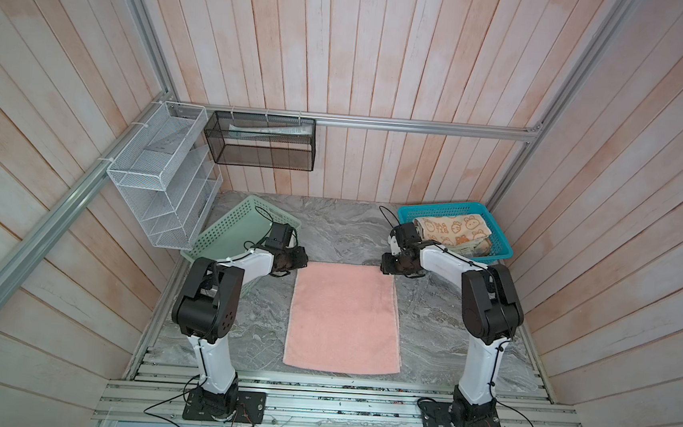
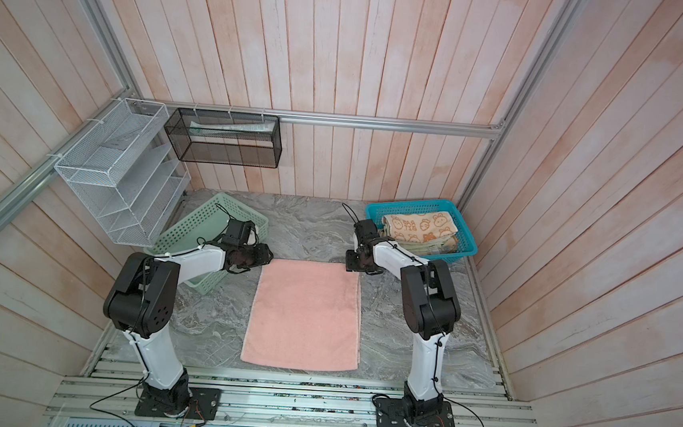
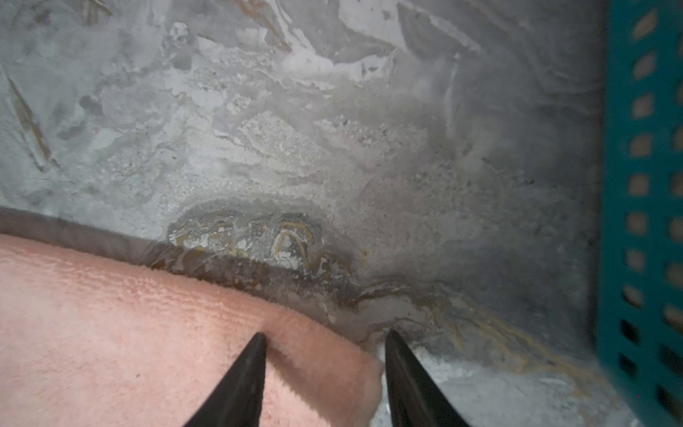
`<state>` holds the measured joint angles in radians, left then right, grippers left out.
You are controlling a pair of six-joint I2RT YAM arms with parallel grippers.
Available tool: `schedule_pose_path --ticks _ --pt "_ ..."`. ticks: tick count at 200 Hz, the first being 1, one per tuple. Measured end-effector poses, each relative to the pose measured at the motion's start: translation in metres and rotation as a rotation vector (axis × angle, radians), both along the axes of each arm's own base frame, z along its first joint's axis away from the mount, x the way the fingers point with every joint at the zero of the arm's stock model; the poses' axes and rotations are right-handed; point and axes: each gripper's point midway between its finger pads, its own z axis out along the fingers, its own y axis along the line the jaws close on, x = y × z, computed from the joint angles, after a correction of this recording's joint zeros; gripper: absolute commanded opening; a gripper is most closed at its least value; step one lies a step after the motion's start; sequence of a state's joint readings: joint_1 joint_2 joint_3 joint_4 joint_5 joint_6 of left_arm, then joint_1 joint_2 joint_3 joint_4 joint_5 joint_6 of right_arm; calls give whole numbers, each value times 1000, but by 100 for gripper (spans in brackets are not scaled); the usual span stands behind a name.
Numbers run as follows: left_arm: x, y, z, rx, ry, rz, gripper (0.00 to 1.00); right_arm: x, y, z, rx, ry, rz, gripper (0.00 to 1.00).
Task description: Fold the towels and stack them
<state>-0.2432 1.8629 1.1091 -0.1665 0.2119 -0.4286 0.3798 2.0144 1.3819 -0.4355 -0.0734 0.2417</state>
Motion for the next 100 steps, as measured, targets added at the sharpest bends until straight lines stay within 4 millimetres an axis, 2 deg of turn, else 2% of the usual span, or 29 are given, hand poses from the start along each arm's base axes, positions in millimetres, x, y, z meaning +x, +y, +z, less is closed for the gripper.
schedule_pose_path --ticks 17,33,54,72,100 --pt "-1 -4 -6 -15 13 -14 52 -2 -1 -6 -8 14 6 51" --pt "-2 -7 -9 -30 23 -29 45 -2 1 -5 -2 14 13 44" --pt "-1 -11 -7 -43 8 -54 22 -2 2 -5 4 15 25 22" --pt "1 -14 -4 -54 -8 -65 0 -1 5 -4 7 5 53 10" --pt "2 -15 12 -71 -68 -103 0 3 7 6 9 -36 81 1"
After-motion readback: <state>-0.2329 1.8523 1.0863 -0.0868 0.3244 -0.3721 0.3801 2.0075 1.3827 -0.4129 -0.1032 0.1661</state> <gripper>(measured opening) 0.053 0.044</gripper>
